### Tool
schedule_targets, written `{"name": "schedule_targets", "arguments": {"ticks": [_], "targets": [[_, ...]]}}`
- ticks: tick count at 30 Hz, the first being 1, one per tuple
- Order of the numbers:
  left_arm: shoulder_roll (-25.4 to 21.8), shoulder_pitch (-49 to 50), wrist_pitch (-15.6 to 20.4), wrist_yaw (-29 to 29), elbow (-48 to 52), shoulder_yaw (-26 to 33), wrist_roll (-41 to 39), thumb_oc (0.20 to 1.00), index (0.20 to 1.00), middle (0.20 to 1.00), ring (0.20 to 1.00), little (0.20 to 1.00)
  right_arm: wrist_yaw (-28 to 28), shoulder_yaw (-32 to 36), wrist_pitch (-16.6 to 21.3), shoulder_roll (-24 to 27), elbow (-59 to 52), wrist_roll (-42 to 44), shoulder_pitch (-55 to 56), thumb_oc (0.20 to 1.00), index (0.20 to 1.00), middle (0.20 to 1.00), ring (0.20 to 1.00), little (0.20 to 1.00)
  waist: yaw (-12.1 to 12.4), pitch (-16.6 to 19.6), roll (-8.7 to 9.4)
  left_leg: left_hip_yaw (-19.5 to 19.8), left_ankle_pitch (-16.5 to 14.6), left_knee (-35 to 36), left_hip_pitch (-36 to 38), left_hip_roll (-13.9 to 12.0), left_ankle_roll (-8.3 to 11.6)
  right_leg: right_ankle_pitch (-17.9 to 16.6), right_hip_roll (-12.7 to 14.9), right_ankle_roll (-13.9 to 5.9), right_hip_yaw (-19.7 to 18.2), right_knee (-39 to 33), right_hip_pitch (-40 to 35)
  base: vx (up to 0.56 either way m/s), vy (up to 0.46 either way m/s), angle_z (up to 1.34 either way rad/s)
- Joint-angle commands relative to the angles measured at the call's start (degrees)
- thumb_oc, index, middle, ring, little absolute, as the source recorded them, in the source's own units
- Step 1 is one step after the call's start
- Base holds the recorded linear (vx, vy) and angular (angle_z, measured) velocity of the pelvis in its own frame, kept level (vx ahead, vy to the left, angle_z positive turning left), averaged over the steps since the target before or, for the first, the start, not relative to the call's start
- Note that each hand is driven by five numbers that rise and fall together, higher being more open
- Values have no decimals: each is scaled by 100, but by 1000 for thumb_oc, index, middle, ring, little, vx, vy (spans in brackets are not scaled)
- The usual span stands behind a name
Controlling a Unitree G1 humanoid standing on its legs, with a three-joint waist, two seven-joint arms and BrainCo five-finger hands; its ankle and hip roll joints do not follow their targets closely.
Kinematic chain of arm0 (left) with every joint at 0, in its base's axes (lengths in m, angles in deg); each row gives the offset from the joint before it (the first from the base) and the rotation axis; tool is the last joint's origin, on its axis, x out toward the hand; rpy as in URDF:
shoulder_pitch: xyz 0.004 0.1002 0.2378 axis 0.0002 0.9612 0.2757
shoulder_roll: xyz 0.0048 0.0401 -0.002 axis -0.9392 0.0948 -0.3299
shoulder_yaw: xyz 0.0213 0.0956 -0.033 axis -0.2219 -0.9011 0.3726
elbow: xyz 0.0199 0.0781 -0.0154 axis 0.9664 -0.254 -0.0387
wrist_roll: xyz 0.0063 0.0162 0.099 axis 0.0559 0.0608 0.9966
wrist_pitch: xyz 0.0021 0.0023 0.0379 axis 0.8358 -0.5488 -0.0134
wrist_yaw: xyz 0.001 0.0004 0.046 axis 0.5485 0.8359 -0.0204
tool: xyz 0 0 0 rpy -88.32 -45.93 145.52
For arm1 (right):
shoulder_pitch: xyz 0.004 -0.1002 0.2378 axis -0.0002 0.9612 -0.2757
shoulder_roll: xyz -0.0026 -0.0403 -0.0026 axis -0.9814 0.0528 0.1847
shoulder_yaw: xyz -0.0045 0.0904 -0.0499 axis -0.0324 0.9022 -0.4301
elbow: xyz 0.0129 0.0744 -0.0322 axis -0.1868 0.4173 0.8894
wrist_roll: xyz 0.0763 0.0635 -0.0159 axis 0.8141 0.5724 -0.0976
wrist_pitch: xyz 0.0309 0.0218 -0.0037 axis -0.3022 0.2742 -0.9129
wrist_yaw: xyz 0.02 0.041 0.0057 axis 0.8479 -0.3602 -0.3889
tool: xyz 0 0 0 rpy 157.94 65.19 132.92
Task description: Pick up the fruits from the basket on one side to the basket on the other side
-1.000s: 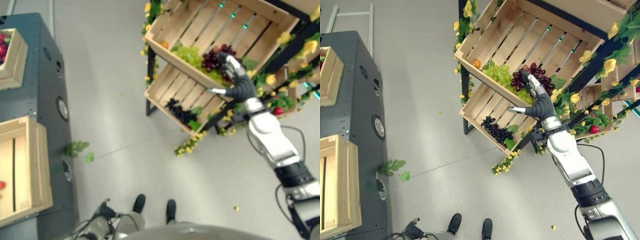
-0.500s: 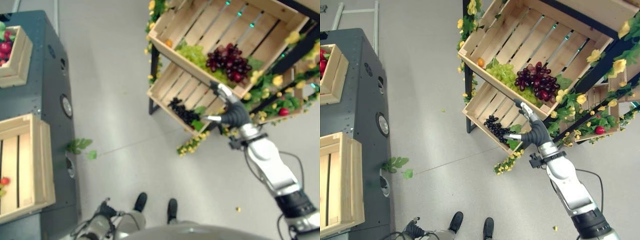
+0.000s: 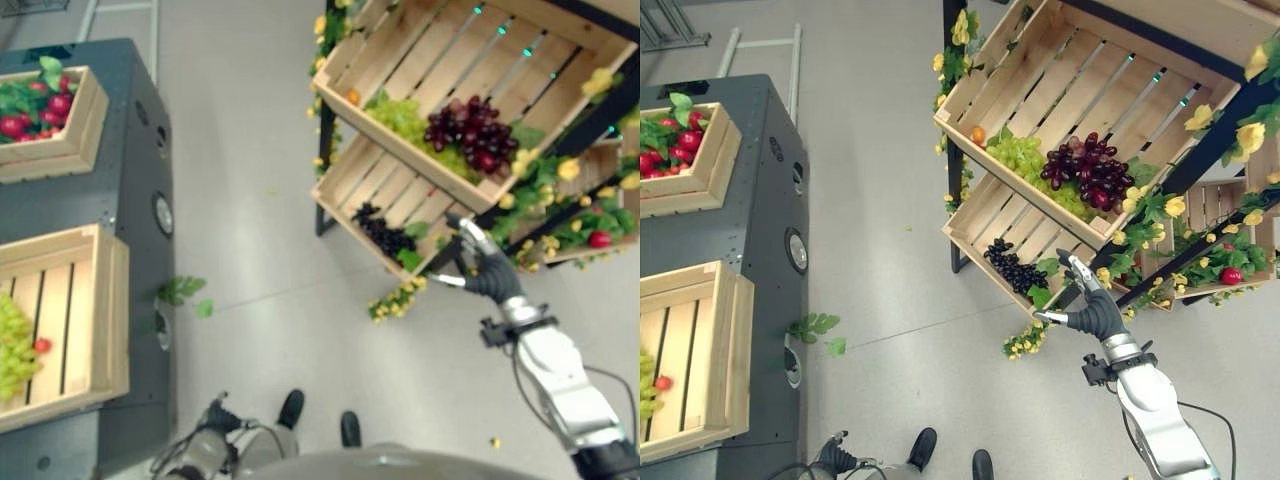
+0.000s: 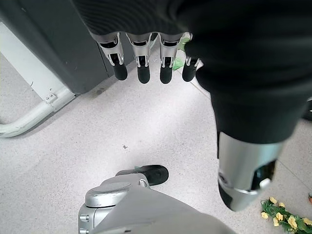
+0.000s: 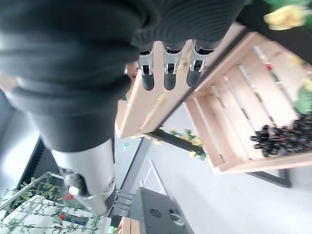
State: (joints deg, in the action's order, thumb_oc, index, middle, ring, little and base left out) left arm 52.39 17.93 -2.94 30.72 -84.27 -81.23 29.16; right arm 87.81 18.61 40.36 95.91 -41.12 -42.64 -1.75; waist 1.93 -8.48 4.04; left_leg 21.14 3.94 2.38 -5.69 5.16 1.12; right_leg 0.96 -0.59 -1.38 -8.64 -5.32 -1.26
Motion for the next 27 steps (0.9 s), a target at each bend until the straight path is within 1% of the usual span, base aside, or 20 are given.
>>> {"name": "schedule_targets", "arguments": {"ticks": [1, 5, 9, 14, 15, 16, 17, 19, 20, 21, 22, 24, 25, 26, 27], "targets": [[267, 91, 121, -34, -395, 96, 55, 1000, 1000, 1000, 1000, 1000, -10, 176, 266, 147, -238, -144, 253, 1000, 1000, 1000, 1000, 1000, -86, 457, -83, 22, 32, 102, -344, 118, 219, 473, -376, -47, -187, 336, 381, -51, -86, 21], [319, 119, 174, 0, -368, 114, -83, 1000, 1000, 1000, 1000, 1000, -3, 19, 194, 130, 291, -335, 412, 1000, 1000, 1000, 1000, 1000, -101, 375, -162, 13, 60, -87, -406, 82, 317, 475, -427, 21, -48, 221, 192, -64, -102, 17], [369, 147, 214, 27, -326, 101, -211, 1000, 1000, 1000, 1000, 1000, -118, -89, 164, 158, 782, -583, 412, 1000, 1000, 1000, 1000, 1000, -99, 250, -241, 11, 95, -289, -516, 34, 416, 505, -478, 73, 101, 168, 45, -85, -108, 30], [422, 211, 294, 20, -264, 92, -411, 1000, 1000, 1000, 1000, 1000, -333, -354, 91, 122, 1926, -811, 223, 1000, 1000, 1000, 1000, 1000, -55, 29, -364, 61, 262, -415, -715, -36, 561, 471, -567, 125, 290, 63, -56, -124, -107, 32], [452, 197, 314, 18, -246, 56, -495, 1000, 1000, 1000, 1000, 1000, -471, -408, 34, 81, 2412, -841, 112, 1000, 1000, 1000, 1000, 1000, -60, -113, -380, -165, 254, -439, -886, -103, 581, 468, -525, 143, 415, 87, 9, -176, -65, 44], [451, 192, 313, 18, -246, 62, -497, 1000, 1000, 1000, 1000, 1000, -479, -422, 48, 78, 2438, -842, 90, 1000, 1000, 1000, 1000, 1000, -70, -115, -377, -162, 244, -454, -895, -99, 581, 475, -524, 144, 420, 90, 13, -231, -48, 55], [468, 202, 287, 25, -262, 27, -399, 1000, 1000, 1000, 1000, 1000, -622, -475, 0, -7, 2911, -965, 72, 1000, 1000, 1000, 1000, 1000, -179, -189, -336, -914, 85, -400, -967, -283, 466, 503, -393, 90, 632, 144, 66, -97, -8, 54], [467, 196, 287, 25, -262, 31, -398, 1000, 1000, 1000, 1000, 1000, -627, -479, 8, -10, 2924, -966, 59, 1000, 1000, 1000, 1000, 1000, -181, -176, -342, -911, 107, -400, -998, -288, 468, 483, -399, 85, 634, 143, 97, -62, -15, 66], [469, 240, 261, 34, -256, 55, -327, 1000, 1000, 1000, 1000, 1000, -749, -508, -48, -156, 3426, -1032, 67, 1000, 1000, 1000, 1000, 1000, -212, -193, -360, -1557, 155, -321, -1119, -478, 428, 478, -335, 28, 831, 87, 63, -74, -44, 69], [473, 268, 263, 14, -268, 80, -332, 1000, 1000, 1000, 1000, 1000, -805, -550, -66, -215, 3718, -1069, 46, 1000, 1000, 1000, 1000, 1000, -224, -253, -362, -1959, 178, -369, -1146, -556, 425, 467, -288, 4, 961, 77, 23, -230, -72, 95], [453, 304, 264, 42, -244, 164, -374, 1000, 1000, 1000, 1000, 1000, -850, -607, -129, -314, 4086, -1075, -59, 1000, 1000, 1000, 1000, 1000, -217, -304, -401, -2533, 210, -676, -1158, -626, 394, 389, -250, -21, 1249, 113, 97, -214, -45, 72], [449, 306, 261, 44, -240, 169, -374, 1000, 1000, 1000, 1000, 1000, -853, -616, -123, -318, 4099, -1076, -70, 1000, 1000, 1000, 1000, 1000, -223, -305, -402, -2529, 184, -715, -1177, -631, 396, 393, -254, -21, 1252, 116, 98, -130, -30, 80], [428, 422, 291, 9, -249, 284, -453, 1000, 1000, 1000, 1000, 1000, -838, -687, -161, -411, 4406, -1043, -165, 1000, 1000, 1000, 1000, 1000, -128, -354, -348, -2420, 55, -1134, -1052, -590, 426, 333, -176, -40, 1384, 129, 112, -115, -32, 60], [427, 418, 291, 9, -249, 287, -453, 1000, 1000, 1000, 1000, 1000, -839, -688, -158, -413, 4410, -1043, -172, 1000, 1000, 1000, 1000, 1000, -132, -350, -353, -2415, 76, -1130, -1070, -594, 427, 317, -181, -39, 1390, 130, 130, -215, -53, 43], [447, 538, 347, -5, -274, 444, -721, 1000, 1000, 1000, 1000, 1000, -846, -726, -180, -498, 4627, -1018, -219, 1000, 1000, 1000, 1000, 1000, -101, -330, -272, -2225, -282, -1428, -842, -470, 353, 278, -43, -53, 1514, 170, 134, -179, -29, 12]]}}
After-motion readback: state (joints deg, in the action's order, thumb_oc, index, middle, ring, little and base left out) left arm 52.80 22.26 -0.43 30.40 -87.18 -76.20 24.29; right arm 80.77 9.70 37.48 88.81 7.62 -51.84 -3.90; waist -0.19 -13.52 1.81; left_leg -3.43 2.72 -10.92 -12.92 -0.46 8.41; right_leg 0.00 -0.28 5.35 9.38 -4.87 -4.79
